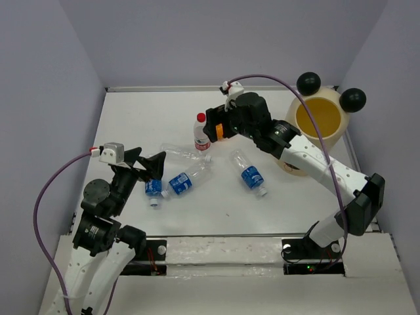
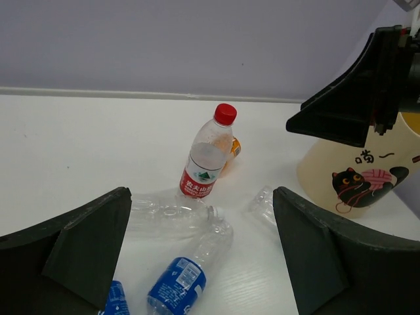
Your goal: Put the plastic bottles in the bin
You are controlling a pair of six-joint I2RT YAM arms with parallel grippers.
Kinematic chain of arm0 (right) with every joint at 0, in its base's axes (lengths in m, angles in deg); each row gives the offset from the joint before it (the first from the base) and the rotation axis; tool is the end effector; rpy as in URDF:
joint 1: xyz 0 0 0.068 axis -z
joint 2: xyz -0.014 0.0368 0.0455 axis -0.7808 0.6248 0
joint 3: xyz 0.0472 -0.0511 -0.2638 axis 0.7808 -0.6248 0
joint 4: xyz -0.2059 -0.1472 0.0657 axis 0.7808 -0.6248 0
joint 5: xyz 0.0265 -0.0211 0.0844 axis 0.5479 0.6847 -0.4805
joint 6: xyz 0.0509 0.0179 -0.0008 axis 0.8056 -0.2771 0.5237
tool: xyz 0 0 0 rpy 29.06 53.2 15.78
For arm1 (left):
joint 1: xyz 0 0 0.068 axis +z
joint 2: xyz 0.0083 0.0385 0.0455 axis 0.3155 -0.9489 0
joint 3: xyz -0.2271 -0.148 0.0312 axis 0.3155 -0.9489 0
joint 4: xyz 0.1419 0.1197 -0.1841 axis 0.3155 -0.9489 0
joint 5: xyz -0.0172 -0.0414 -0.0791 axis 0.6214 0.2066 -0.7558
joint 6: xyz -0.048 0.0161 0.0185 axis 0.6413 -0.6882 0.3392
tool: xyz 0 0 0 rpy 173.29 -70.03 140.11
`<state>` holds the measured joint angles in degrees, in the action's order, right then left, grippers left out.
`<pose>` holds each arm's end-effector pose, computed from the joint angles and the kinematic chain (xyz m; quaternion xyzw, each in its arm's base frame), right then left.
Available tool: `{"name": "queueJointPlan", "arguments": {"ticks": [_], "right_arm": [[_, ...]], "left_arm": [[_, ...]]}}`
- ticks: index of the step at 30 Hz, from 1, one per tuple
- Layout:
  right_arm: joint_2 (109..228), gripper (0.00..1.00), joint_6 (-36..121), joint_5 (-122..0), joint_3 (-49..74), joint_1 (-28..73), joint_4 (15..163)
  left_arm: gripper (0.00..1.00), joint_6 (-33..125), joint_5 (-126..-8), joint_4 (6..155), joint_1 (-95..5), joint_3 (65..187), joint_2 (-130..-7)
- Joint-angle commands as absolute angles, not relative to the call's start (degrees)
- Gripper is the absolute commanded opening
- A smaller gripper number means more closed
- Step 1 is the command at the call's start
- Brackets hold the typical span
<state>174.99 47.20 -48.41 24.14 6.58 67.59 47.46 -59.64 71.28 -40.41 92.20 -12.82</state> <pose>0.2532 0.2469 0.3974 -0.2139 0.8005 0.2321 0.5096 0.0845 -0.0347 0.3597 0.0534 0.6300 -0.2397 0.7367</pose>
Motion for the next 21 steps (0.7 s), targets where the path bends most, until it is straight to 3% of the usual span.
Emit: {"name": "queueJointPlan", "arguments": {"ticks": [1,21], "right_arm": [[176.1,1.00,45.7,-44.3,29.3,6.1,72.7],[197.7,0.98,42.2,-37.7,41.8,5.5,73.5]], "left_arm": [[0.99,46.6,-59.6,72.2,-40.2,94.6,-12.2],[0.99,46.9,-59.4,73.3,-40.4,94.2,-13.7]]}}
